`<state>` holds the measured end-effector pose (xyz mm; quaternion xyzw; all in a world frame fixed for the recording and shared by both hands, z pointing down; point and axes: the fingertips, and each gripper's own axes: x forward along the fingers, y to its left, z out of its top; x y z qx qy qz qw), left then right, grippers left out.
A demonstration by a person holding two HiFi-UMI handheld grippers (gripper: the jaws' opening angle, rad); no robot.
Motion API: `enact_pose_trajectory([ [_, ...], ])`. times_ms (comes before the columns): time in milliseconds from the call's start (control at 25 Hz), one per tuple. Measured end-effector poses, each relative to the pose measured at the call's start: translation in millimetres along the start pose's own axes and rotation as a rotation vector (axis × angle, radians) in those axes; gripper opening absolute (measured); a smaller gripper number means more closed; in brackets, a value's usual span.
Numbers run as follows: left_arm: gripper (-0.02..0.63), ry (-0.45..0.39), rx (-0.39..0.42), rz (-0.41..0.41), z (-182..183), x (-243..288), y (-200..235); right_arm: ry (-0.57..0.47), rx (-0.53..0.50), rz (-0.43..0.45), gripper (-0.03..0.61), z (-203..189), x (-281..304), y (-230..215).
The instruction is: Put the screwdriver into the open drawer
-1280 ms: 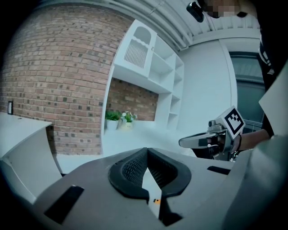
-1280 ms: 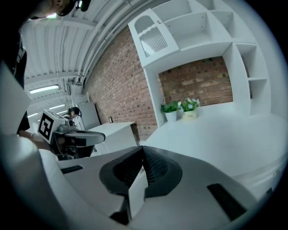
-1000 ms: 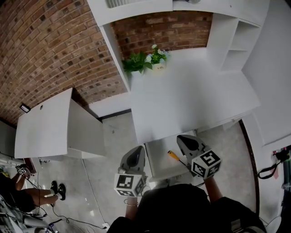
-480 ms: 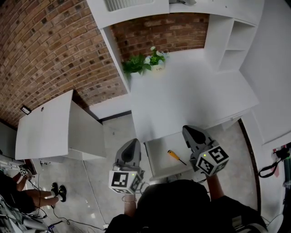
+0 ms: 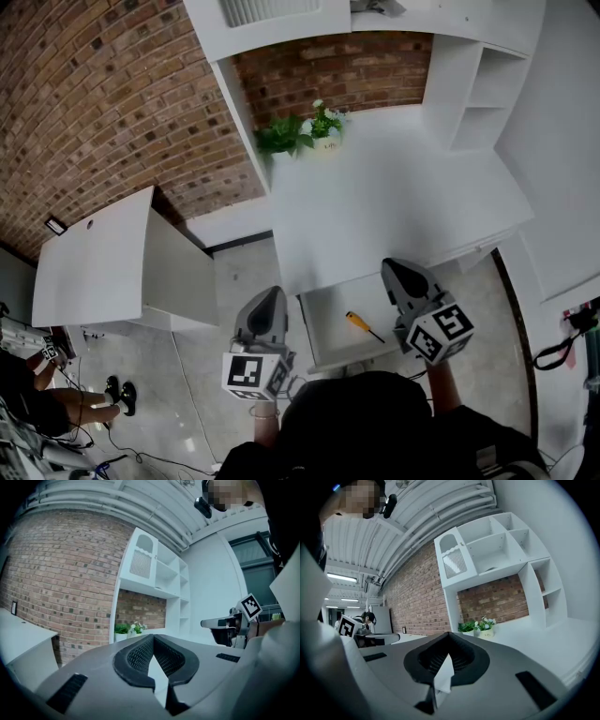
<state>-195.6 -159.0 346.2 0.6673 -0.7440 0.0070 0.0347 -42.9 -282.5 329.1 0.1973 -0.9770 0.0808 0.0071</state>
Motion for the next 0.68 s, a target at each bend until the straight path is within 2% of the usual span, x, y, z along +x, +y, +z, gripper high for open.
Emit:
enact_pose_trajectory([
  [680, 0.008, 0.001, 0.005, 0.002, 2.4, -2.0, 2.5, -0.017, -0.008, -0.015, 0.015, 5.6, -4.9, -3.0],
])
